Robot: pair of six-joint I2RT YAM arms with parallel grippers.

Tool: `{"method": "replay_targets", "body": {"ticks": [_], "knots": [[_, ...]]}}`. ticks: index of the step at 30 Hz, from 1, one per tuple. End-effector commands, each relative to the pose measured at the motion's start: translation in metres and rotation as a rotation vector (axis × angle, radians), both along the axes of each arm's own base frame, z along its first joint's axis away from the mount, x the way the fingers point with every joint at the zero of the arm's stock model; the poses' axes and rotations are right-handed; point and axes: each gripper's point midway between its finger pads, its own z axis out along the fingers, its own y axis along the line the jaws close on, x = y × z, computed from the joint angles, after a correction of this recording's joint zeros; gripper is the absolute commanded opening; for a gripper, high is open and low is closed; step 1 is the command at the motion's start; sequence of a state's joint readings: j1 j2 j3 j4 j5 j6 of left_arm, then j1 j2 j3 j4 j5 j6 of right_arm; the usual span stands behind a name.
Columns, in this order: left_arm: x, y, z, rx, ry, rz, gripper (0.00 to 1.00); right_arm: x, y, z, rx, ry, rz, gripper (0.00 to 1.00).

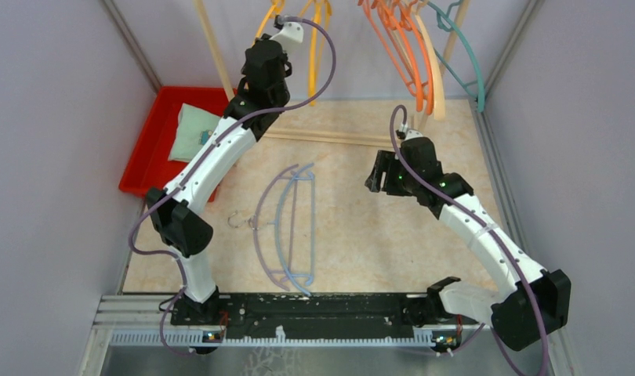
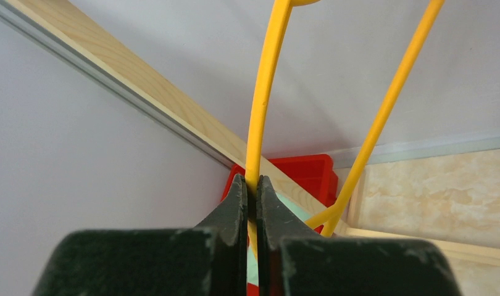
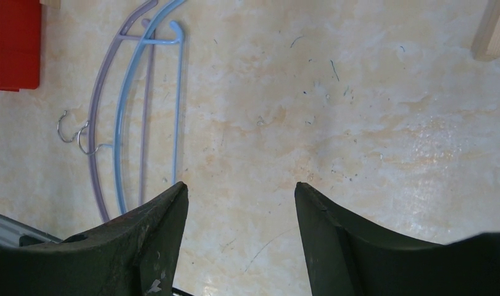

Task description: Organize the hangers

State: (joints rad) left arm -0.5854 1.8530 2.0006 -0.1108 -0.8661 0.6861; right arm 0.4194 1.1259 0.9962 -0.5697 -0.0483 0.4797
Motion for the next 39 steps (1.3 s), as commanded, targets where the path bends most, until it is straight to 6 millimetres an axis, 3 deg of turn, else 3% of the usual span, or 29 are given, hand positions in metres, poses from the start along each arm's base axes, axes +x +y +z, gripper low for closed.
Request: {"method": "replay_targets", "body": {"ticks": [1,7,17,26,31,34,36,39], "knots": [[0.005,-0.009,-0.001,-0.038,0.009,-0.038,0.00,0.004,-0.003,0.024,0.019,-0.075,0.002,0.64],[0.005,-0.035,-0.018,-0.064,0.058,-0.129,0.00,0.005,-0.005,0.022,0.019,-0.071,-0.001,0.64],[-0.007,-0.115,-0.063,-0.015,0.160,-0.329,0.00,0.005,-0.003,0.017,0.025,-0.064,0.002,0.64],[-0.017,-0.178,-0.088,-0.031,0.209,-0.463,0.00,0.003,-0.005,0.013,0.020,-0.058,0.000,0.64],[-0.020,-0.188,-0.097,-0.039,0.224,-0.468,0.00,0.002,-0.007,0.014,0.021,-0.055,0.000,0.64],[-0.023,-0.185,-0.084,-0.063,0.202,-0.469,0.02,0.002,-0.008,0.014,0.017,-0.056,0.000,0.64],[-0.026,-0.181,-0.072,-0.076,0.180,-0.473,0.08,0.002,-0.008,0.015,0.018,-0.057,-0.002,0.65],[-0.035,-0.175,-0.049,-0.101,0.145,-0.485,0.26,0.003,-0.007,0.016,0.026,-0.058,-0.002,0.65]]}}
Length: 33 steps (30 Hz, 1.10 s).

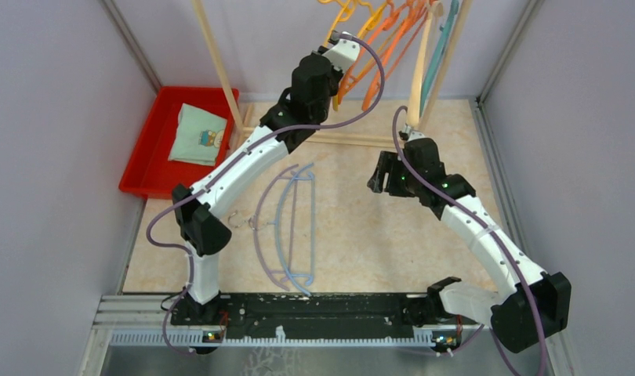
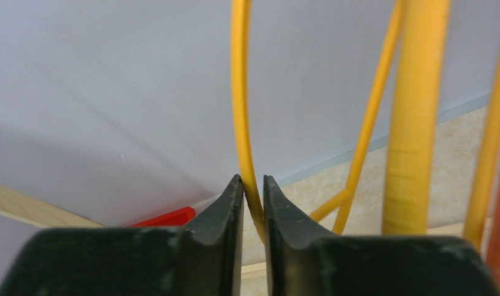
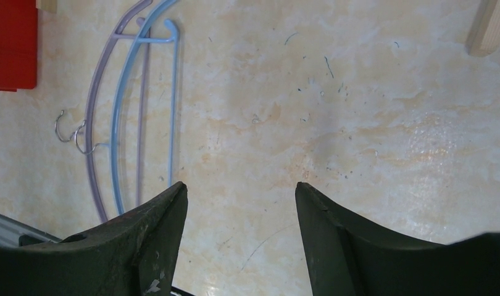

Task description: Organize the hangers

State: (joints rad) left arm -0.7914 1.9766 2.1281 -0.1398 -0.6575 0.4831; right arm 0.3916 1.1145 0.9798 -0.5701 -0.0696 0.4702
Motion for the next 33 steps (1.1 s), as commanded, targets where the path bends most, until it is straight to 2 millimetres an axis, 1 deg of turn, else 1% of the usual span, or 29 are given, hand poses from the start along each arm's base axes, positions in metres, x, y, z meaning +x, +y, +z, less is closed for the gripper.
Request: {"method": "replay_targets", "body": {"ticks": [1,2,5,6,7,9,12,13,14,17,20,21,24,26,29,33], "knots": [[-0.021,-0.008,-0.023,0.097,0.105,-0.082,0.34,0.004,0.000,0.019,0.025,-0.064,0.002,0.65],[-0.023,-0.005,-0.017,0.088,0.096,-0.082,0.44,0.004,0.000,0.020,0.031,-0.065,0.000,0.65],[-0.032,0.003,0.000,0.066,0.068,-0.089,0.64,0.004,0.002,0.019,0.041,-0.060,0.003,0.66],[-0.035,0.006,0.006,0.058,0.058,-0.092,0.68,0.004,0.002,0.020,0.042,-0.061,0.004,0.66],[-0.038,0.009,0.011,0.052,0.048,-0.091,0.69,0.004,0.002,0.020,0.041,-0.060,0.003,0.66],[-0.043,0.017,0.021,0.041,0.025,-0.079,0.78,0.003,0.002,0.019,0.041,-0.060,0.005,0.66],[-0.051,0.027,0.033,0.027,0.005,-0.073,0.89,0.003,0.001,0.020,0.041,-0.060,0.002,0.66],[-0.055,0.030,0.039,0.018,-0.003,-0.078,0.98,0.002,0.001,0.020,0.039,-0.060,0.003,0.66],[-0.060,0.035,0.048,-0.002,-0.013,-0.085,1.00,0.002,0.001,0.021,0.039,-0.061,0.001,0.67],[-0.080,0.045,0.070,-0.085,-0.034,-0.129,1.00,0.001,-0.001,0.021,0.037,-0.065,-0.003,0.70],[-0.105,0.055,0.085,-0.213,-0.029,-0.200,1.00,-0.001,-0.002,0.021,0.032,-0.064,-0.007,0.73],[-0.112,0.059,0.087,-0.251,-0.020,-0.215,1.00,-0.001,-0.003,0.020,0.029,-0.063,-0.009,0.74],[-0.133,0.073,0.084,-0.336,0.018,-0.254,1.00,-0.002,-0.005,0.019,0.024,-0.065,-0.012,0.75],[-0.146,0.077,0.078,-0.388,0.050,-0.298,1.00,-0.003,-0.005,0.018,0.024,-0.063,-0.014,0.75],[-0.164,0.078,0.072,-0.459,0.086,-0.365,1.00,-0.004,-0.004,0.016,0.027,-0.059,-0.008,0.75],[-0.182,0.074,0.056,-0.529,0.160,-0.421,1.00,-0.004,-0.002,0.016,0.031,-0.059,0.000,0.75]]}}
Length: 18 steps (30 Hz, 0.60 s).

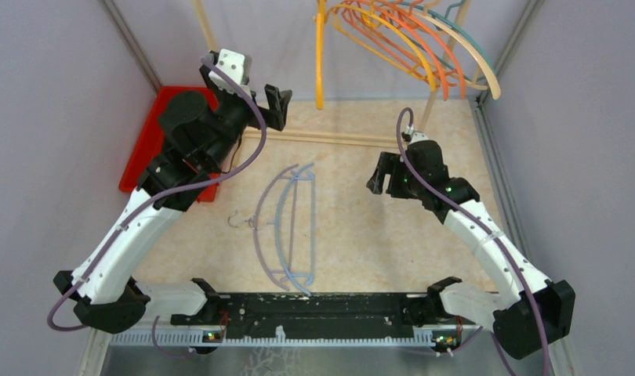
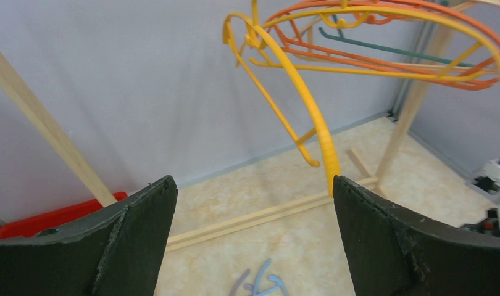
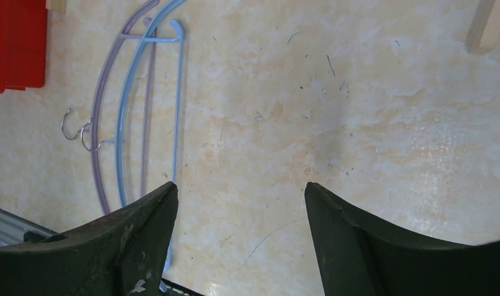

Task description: Organize the hangers

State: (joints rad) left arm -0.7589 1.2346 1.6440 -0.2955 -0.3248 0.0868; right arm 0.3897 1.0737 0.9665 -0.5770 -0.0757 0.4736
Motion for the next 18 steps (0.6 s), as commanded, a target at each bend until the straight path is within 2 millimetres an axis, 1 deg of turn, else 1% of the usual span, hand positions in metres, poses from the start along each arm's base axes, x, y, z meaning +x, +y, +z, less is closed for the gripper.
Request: {"method": "replay_targets", "body": {"ticks": [1,2,3,4,5,7,8,11,13,15,18], "knots": [[-0.020,-0.022,-0.035,-0.090,0.149,-0.146,1.00,0.002,0.000,0.011,0.019,-0.042,0.001,0.75],[-0.024,-0.022,-0.044,-0.107,0.185,-0.152,1.00,0.001,0.000,0.011,0.019,-0.042,0.005,0.75],[-0.027,-0.021,-0.058,-0.114,0.232,-0.148,1.00,0.000,0.000,0.010,0.017,-0.038,0.012,0.75],[-0.029,-0.018,-0.082,-0.116,0.298,-0.128,1.00,-0.001,0.000,0.008,0.013,-0.032,0.013,0.75],[-0.032,-0.014,-0.102,-0.122,0.356,-0.103,0.99,-0.003,-0.001,0.007,0.008,-0.029,0.014,0.75],[-0.043,-0.004,-0.144,-0.161,0.481,-0.053,0.95,-0.006,-0.003,0.003,0.003,-0.024,0.012,0.75],[-0.049,-0.002,-0.165,-0.181,0.538,-0.041,0.93,-0.008,-0.004,0.002,0.004,-0.022,0.009,0.74],[-0.071,0.008,-0.223,-0.282,0.691,0.005,0.82,-0.013,-0.003,-0.003,0.015,-0.005,0.014,0.73],[-0.084,0.017,-0.259,-0.347,0.788,0.056,0.71,-0.015,-0.001,-0.007,0.011,0.009,0.021,0.72],[-0.097,0.020,-0.289,-0.385,0.885,0.086,0.63,-0.018,0.001,-0.011,0.007,0.020,0.031,0.71],[-0.115,0.021,-0.331,-0.391,1.030,0.144,0.63,-0.020,0.003,-0.014,0.002,0.030,0.041,0.71]]}}
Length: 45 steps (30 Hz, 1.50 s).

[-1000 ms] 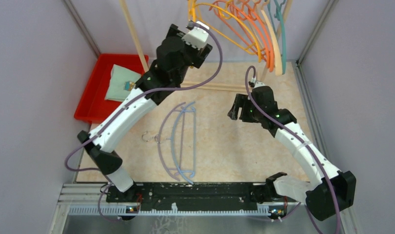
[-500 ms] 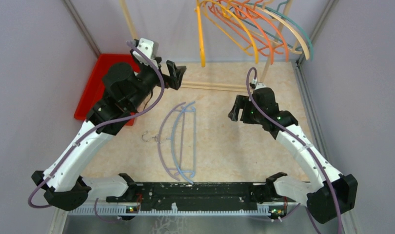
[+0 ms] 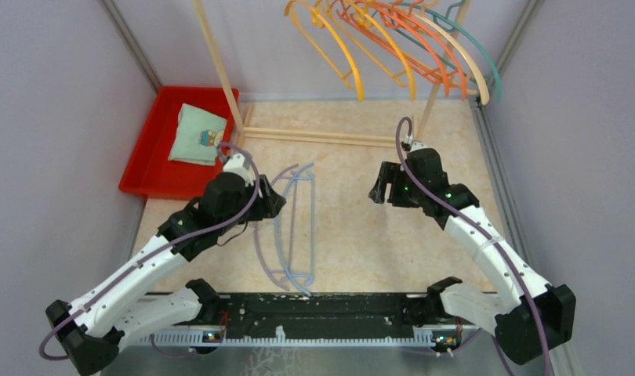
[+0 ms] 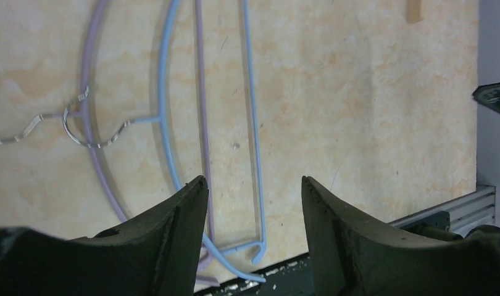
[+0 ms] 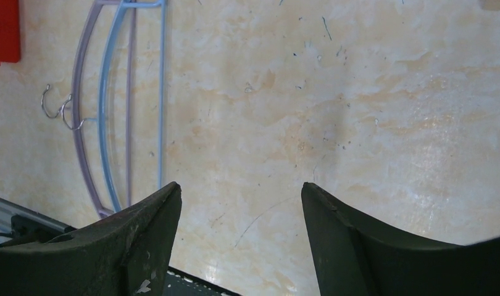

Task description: Organize the hangers

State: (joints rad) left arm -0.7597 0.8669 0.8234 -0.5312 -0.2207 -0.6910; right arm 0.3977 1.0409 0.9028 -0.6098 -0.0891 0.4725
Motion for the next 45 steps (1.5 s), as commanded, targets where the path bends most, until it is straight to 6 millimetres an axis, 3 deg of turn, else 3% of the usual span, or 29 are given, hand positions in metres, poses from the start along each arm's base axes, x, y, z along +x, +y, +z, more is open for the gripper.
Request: {"method": "replay_targets", "body": {"ticks": [1,4,11,19,25,34,42,45], "knots": [[-0.025,-0.002,-0.045,-0.111,0.235,0.123,0.63,-0.001,0.006,0.006,0.020,-0.027,0.024,0.71],[-0.035,0.001,-0.077,-0.118,0.291,0.164,0.63,-0.003,0.008,0.004,0.024,-0.015,0.028,0.71],[-0.040,0.002,-0.124,-0.142,0.356,0.227,0.63,-0.005,0.007,0.000,-0.001,0.004,0.046,0.71],[-0.040,-0.005,-0.153,-0.112,0.399,0.217,0.63,-0.005,0.006,-0.003,-0.019,0.012,0.057,0.71],[-0.043,0.005,-0.174,-0.042,0.435,0.248,0.61,-0.007,0.006,-0.010,-0.021,0.033,0.058,0.70],[-0.056,0.012,-0.210,0.122,0.547,0.227,0.48,-0.006,0.008,-0.018,-0.008,0.041,0.057,0.70],[-0.068,0.022,-0.232,0.229,0.616,0.218,0.39,-0.013,0.007,-0.037,-0.005,0.072,0.061,0.70],[-0.073,0.028,-0.241,0.278,0.630,0.210,0.27,-0.015,0.010,-0.043,0.023,0.077,0.073,0.70]]}}
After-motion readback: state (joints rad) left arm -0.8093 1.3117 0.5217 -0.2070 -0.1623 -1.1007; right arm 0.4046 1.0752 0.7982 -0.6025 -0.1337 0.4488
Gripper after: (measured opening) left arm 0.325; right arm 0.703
